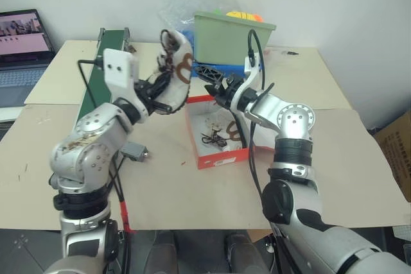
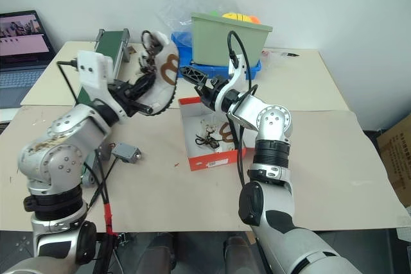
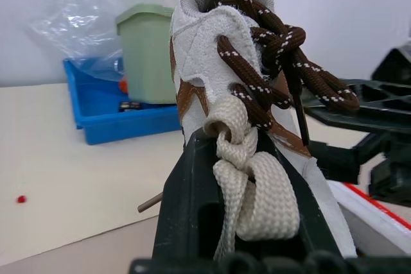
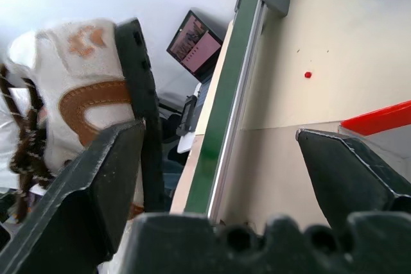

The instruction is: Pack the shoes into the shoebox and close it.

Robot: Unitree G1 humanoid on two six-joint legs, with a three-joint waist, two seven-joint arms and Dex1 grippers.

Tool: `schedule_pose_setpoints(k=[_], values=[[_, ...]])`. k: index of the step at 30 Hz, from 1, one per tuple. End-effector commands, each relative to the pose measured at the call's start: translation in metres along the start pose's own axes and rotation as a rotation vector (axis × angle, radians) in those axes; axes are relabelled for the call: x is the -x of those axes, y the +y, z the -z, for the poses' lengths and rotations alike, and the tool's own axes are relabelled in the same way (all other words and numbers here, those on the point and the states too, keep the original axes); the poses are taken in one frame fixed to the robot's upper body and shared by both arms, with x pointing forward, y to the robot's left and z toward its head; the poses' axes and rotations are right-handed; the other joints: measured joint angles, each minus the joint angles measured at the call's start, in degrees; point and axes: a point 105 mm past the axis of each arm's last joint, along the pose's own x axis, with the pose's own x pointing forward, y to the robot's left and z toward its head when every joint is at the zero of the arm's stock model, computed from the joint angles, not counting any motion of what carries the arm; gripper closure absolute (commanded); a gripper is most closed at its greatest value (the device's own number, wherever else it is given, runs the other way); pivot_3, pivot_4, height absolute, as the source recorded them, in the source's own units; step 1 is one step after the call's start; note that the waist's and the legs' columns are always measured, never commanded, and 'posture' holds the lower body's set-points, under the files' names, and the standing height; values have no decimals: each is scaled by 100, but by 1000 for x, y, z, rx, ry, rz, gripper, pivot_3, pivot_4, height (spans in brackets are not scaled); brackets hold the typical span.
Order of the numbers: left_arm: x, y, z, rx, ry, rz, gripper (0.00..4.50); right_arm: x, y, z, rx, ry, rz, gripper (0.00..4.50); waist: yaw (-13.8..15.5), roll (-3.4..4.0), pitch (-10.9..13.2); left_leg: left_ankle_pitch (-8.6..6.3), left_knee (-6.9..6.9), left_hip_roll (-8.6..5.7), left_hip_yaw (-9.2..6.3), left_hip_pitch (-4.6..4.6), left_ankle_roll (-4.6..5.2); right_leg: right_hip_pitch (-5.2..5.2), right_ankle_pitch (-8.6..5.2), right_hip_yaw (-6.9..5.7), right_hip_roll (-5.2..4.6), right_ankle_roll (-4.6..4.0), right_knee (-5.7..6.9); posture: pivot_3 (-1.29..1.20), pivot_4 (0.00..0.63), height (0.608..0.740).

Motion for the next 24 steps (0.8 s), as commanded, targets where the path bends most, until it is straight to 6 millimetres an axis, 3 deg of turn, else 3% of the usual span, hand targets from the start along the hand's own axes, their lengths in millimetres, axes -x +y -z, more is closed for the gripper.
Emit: schedule_pose_setpoints(k=[1, 15, 19, 24], values=[[-2, -20, -23, -42, -102, 65, 4477, -1, 21, -7, 21, -15, -64, 0, 0, 0, 0, 0, -1, 0, 0, 0, 0, 0, 0, 0, 0, 0, -1, 0, 150, 740], [-2, 2, -29, -73, -120, 15, 4477, 15, 23, -17, 108, -13, -54, 0, -3, 0, 0, 0, -2, 0, 0, 0, 0, -1, 0, 0, 0, 1, -3, 0, 150, 740], [-3, 1, -30, -73, -129, 17, 4477, 16, 29, -24, 144, -15, -66, 0, 4, 0, 0, 0, -1, 0, 0, 0, 0, 0, -1, -1, 0, 1, -2, 0, 150, 740], [-7, -6, -29, -63, -136, 35, 4477, 14, 38, -17, 162, 11, -103, 0, -7, 0, 0, 0, -3, 0, 0, 0, 0, -1, -1, 1, 1, 1, -3, 0, 150, 740]])
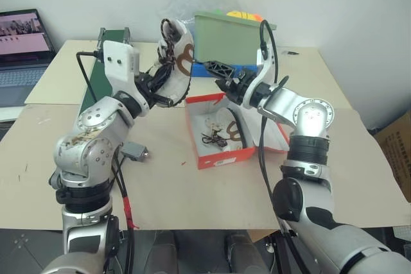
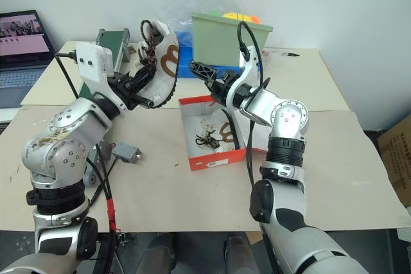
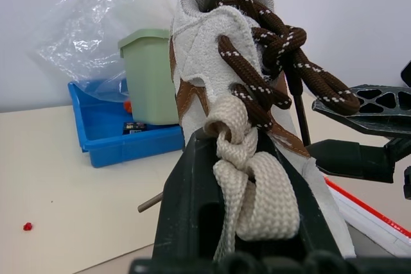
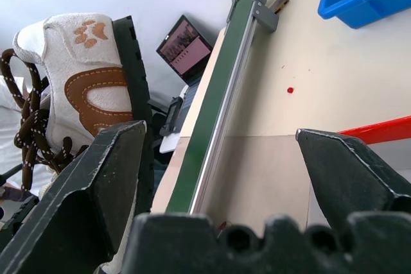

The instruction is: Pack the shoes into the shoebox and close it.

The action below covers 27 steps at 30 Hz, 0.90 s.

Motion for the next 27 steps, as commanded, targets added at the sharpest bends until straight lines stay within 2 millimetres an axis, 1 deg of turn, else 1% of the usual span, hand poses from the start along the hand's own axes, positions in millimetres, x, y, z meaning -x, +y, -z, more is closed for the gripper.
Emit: schedule_pose_setpoints(k=[1, 7, 11, 15, 18, 19, 20, 21, 22, 23, 24, 25, 26, 27], values=[[-3, -11, -20, -32, -85, 33, 4477, -2, 29, -4, 57, -4, -103, 0, -1, 0, 0, 0, 0, 0, 0, 0, 0, 0, 0, 0, 0, 0, 0, 0, 150, 740], [-7, -16, -18, -23, -89, 47, 4477, -3, 38, -1, 45, -2, -144, 0, 5, 0, 0, 0, 1, 0, 0, 0, 0, 0, 0, 0, 0, 0, 1, 0, 150, 740], [-11, -24, -18, -12, -95, 68, 4477, -4, 32, 2, 37, -2, -125, 0, 20, 0, 0, 0, 1, -1, 0, 0, 0, 1, 0, -1, 0, 0, 0, 0, 150, 740], [-13, -31, -17, 5, -96, 80, 4477, -5, 31, 2, 39, -4, -123, 0, 15, 0, 0, 0, 2, 0, 0, 0, 0, 1, 0, -1, 0, 0, 0, 0, 150, 740], [-13, -36, -16, 16, -96, 91, 4482, -7, 28, 0, 33, -19, -112, 849, 13, 0, 0, 0, 1, 0, 0, 0, 0, 1, 0, -1, 0, 0, 0, 0, 150, 740], [-13, -37, -16, 17, -96, 93, 4482, -7, 28, 0, 36, -22, -111, 1059, 7, 0, 0, 0, 1, 0, 0, 0, 0, 1, 0, 0, 0, 0, 0, 0, 150, 740], [-13, -37, -17, 18, -97, 91, 4482, -7, 28, -1, 36, -26, -111, 1523, 3, 0, 0, 0, 1, 0, 0, 0, 0, 1, 0, 0, 0, 0, 0, 0, 150, 740], [-12, -35, -17, 18, -97, 86, 4482, -7, 28, -1, 37, -28, -113, 1805, 1, 0, 0, 0, 1, 0, 0, 0, 0, 0, 0, 0, 0, 0, 0, 0, 150, 740], [-11, -34, -18, 17, -96, 81, 4482, -7, 28, -1, 40, -28, -115, 2214, 0, 0, 0, 0, 1, 0, 0, 0, 0, 0, 0, 0, 1, 0, 1, 0, 150, 740], [-11, -32, -18, 17, -96, 77, 4482, -7, 28, -1, 43, -28, -115, 2490, 1, 0, 0, 0, 1, 0, 0, 0, 0, 0, 0, 0, 1, 0, 1, 0, 150, 740], [-10, -31, -19, 18, -97, 74, 4482, -7, 28, -2, 42, -29, -116, 2891, 2, 0, 0, 0, 1, 0, 0, 0, 0, 0, 0, 0, 1, 0, 1, 0, 150, 740], [-10, -30, -20, 17, -97, 70, 4482, -7, 28, -2, 42, -29, -117, 3121, 4, 0, 0, 0, 1, 0, 0, 0, 0, 0, 0, 0, 1, 0, 0, 0, 150, 740], [-9, -29, -20, 16, -97, 68, 4482, -7, 28, -2, 43, -30, -118, 3516, 5, 0, 0, 0, 1, 0, 0, 0, 0, 0, 0, 0, 0, 0, 0, 0, 150, 740], [-9, -28, -21, 17, -97, 66, 4482, -8, 28, -2, 42, -30, -119, 3800, 5, 0, 0, 0, 1, 0, 0, 0, 0, 0, 0, 0, 0, 0, 0, 0, 150, 740]])
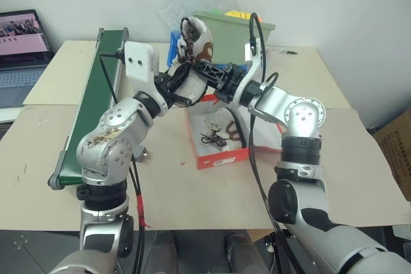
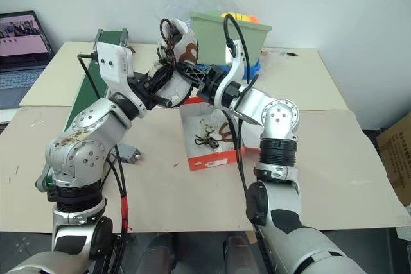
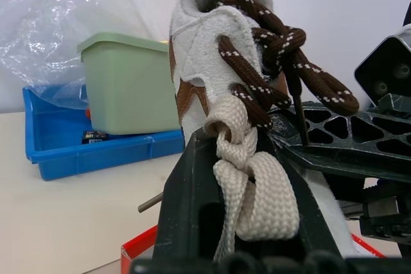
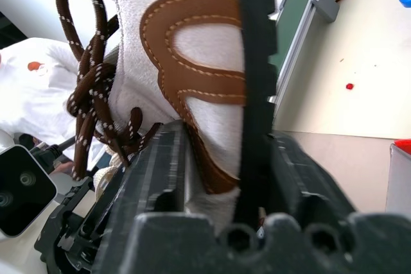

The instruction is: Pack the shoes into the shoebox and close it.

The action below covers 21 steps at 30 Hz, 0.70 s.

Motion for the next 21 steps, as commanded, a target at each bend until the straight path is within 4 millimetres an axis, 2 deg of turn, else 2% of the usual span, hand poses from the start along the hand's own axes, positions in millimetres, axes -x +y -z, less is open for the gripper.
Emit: schedule_pose_setpoints(k=[1, 6, 8, 10, 15, 16, 19, 21], values=[[5, -5, -26, -22, -91, 23, 4482, 2, 3, -13, 20, -54, -1, 4052, 0, 0, 0, 0, 0, 0, 0, 0, 0, 0, 0, 0, 0, 0, 0, 0, 150, 740], [6, -5, -27, -12, -90, 15, 4482, 0, 3, -13, 23, -55, -6, 4111, 1, 0, 0, 0, 0, 0, 0, 0, 0, 0, 0, 0, 0, 0, 0, 0, 150, 740], [8, -4, -28, 0, -92, 13, 3496, -1, 3, -13, 30, -54, -1, 4112, 1, 0, 0, 0, 0, 0, 0, 0, 0, 0, 0, 0, 0, 0, 0, 0, 150, 740], [9, -4, -28, 6, -93, 15, 2913, -1, 3, -13, 38, -53, 2, 4114, 1, 0, 0, 0, 0, 0, 0, 0, 0, 0, 0, 0, 0, 0, 0, 0, 150, 740], [19, -4, -35, 51, -97, 37, 1010, -1, 0, -13, 112, -36, 32, 4114, -1, 0, 0, 0, 0, 0, 0, 0, 0, 0, 0, 0, 0, 0, -1, 0, 150, 740], [22, -2, -37, 49, -98, 35, 1010, -1, -1, -13, 133, -30, 46, 4114, -5, 0, 0, 0, 0, 0, 0, 0, 0, 0, 0, 0, 0, 0, -1, 0, 150, 740], [40, 26, -45, -21, -85, -76, 1010, -4, -13, -4, 341, 74, 199, 4114, -39, 1, 0, 0, -1, 1, 0, 0, 0, -2, 0, 0, 1, 0, 0, 0, 150, 740], [46, 36, -48, -37, -82, -113, 1010, -3, -16, -1, 410, 118, 240, 4114, -71, 1, 1, 0, -2, 1, 0, 0, 0, -6, 0, 2, 1, 0, 1, 0, 150, 740]])
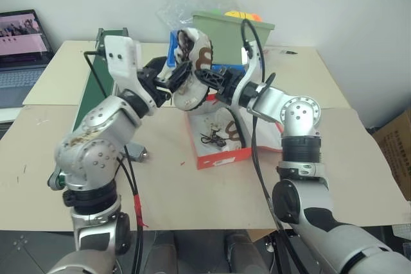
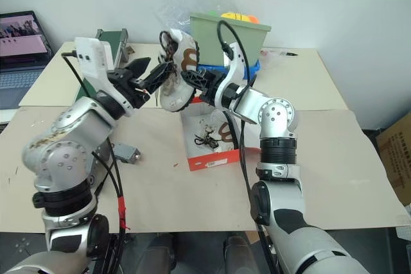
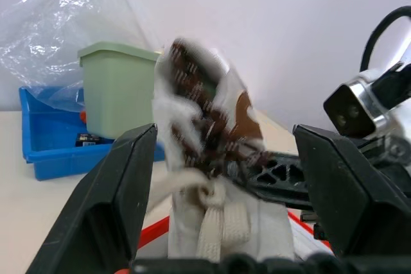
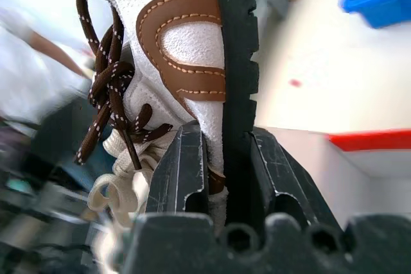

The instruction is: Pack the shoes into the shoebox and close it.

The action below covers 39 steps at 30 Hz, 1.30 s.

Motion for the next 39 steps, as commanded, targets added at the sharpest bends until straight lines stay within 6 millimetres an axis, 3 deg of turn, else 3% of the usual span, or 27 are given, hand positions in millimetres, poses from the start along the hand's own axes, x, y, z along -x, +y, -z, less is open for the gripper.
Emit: schedule_pose_setpoints(k=[1, 4, 19, 28, 39], values=[[15, 17, -18, -47, -48, -71, 1010, 1, 10, -5, 196, 47, 43, 4114, -6, 0, 0, 0, 0, 0, 0, 0, 0, 1, 0, 0, 0, 0, -1, 0, 150, 740], [24, 27, -20, -75, -42, -116, 1010, 0, -5, 6, 367, 142, 155, 4114, -19, 0, 0, 0, 0, -1, 1, -1, 0, 3, 0, 0, -2, 0, -5, 0, 150, 740], [32, 23, -16, -87, -40, -154, 1010, 11, -47, 38, 403, 317, 305, 4114, 73, 0, 0, 0, 1, -1, 0, -2, 0, 2, 0, -1, -1, 0, -4, 0, 150, 740], [34, 17, -1, -61, -28, -173, 1010, 35, -55, 52, 325, 434, 366, 4114, 116, 0, 0, 0, 3, -1, 0, -2, 0, 5, 0, -3, -2, 0, -5, 0, 150, 740], [36, 19, 5, -60, -11, -195, 1010, 54, -64, 86, 621, 650, 335, 4114, 154, -2, -1, -1, 6, -3, 0, -1, -1, 9, -1, -4, -3, 2, -8, 0, 150, 740]])
